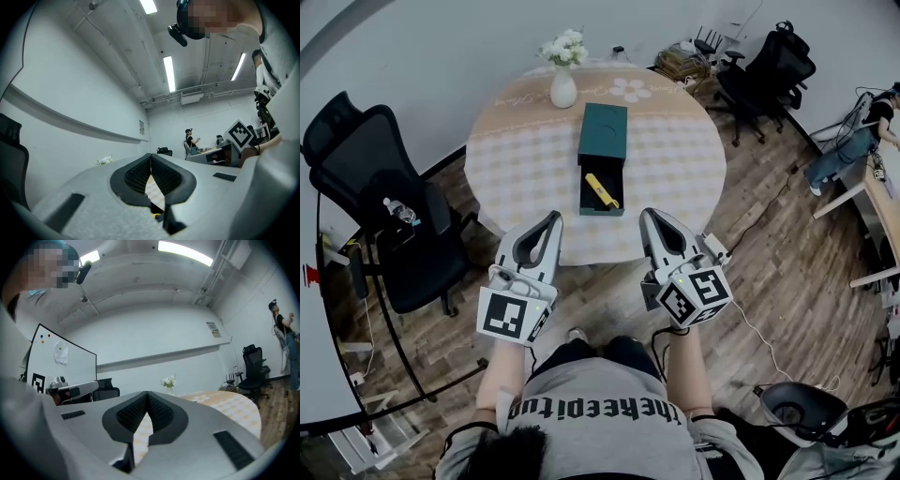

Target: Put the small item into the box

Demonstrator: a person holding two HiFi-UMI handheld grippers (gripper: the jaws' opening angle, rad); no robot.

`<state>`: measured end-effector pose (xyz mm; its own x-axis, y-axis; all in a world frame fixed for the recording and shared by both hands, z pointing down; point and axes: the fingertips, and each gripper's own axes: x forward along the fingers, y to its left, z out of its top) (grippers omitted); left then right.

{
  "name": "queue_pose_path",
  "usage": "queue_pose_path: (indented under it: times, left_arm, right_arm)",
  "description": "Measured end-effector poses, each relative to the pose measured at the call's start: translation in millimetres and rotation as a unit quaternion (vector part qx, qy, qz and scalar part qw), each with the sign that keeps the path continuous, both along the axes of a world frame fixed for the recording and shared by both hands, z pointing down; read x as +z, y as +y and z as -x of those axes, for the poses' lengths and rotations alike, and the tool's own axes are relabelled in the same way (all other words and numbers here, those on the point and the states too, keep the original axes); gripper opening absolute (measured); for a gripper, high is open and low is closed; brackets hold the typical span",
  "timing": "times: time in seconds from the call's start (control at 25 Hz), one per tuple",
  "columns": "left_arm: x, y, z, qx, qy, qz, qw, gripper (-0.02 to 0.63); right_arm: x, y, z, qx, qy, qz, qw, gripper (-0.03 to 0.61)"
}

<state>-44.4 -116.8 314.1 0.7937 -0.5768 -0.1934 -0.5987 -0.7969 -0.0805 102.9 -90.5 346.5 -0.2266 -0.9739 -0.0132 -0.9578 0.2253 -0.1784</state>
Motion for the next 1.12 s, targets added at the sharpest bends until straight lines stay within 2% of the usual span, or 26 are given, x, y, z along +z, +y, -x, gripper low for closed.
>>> queue_pose_path:
  times: [0.48, 1.12]
  left_arm:
    - [-6, 20, -17, -0.02, 0.007, 0.001, 0.9998, 0.017]
    - [-11, 79, -29, -0.073, 0.011, 0.001, 0.9973, 0.017]
  right_arm:
    - [-11, 17, -11, -0.022, 0.024, -0.005, 0.999, 0.006]
    - [-16, 63, -16, -0.076, 0.047, -0.016, 0.996, 0.006]
